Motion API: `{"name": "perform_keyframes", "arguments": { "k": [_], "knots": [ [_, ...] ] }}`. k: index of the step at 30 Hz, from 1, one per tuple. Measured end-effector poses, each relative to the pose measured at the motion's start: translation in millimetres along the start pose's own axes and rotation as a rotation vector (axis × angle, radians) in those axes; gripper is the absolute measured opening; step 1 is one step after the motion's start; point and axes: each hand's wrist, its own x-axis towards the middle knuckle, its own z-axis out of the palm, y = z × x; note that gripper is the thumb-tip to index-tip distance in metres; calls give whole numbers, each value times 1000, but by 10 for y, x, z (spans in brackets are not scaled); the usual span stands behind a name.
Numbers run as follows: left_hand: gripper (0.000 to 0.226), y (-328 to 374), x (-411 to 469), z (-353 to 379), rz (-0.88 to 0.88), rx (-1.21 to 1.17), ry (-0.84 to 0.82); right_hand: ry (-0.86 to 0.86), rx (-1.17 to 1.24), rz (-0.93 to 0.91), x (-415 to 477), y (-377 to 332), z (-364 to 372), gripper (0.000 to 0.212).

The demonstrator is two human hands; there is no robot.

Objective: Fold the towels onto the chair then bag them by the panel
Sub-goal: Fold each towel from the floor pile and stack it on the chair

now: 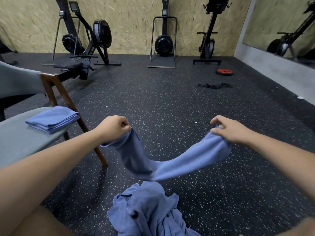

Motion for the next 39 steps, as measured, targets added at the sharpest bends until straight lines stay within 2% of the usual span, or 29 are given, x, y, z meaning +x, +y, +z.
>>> {"name": "perform_keyframes", "arguments": {
  "k": [4, 9, 14, 18, 24, 28, 32, 39],
  "knots": [
    [13, 183, -54, -52, -32, -110, -48, -13, 55, -125, -88, -286, -2, 21],
    [21, 396, -127, -76, -122, -416, -116, -29, 144, -230, -185, -579, 3, 19],
    [33, 649, -203, -158, -170, -669, -199, -46, 274, -235, -289, -790, 15, 21],
    [26, 877, -273, -179, -162, -754, -248, -98, 363, -254, -434, -1036, 22, 26],
    [21, 1141, -365, -196, -136, -800, -304, -186, 479, -225, -602, -1353, 99, 27],
    [21, 1245, -440, -209, -45, -809, -308, -260, 543, -232, -716, -1534, 165, 32],
    [20, 1305, -499, -235, 32, -812, -260, -295, 560, -239, -769, -1616, 177, 39],
    [16, 1349, -533, -236, 65, -764, -176, -300, 550, -254, -807, -1662, 181, 39]
  ]
}}
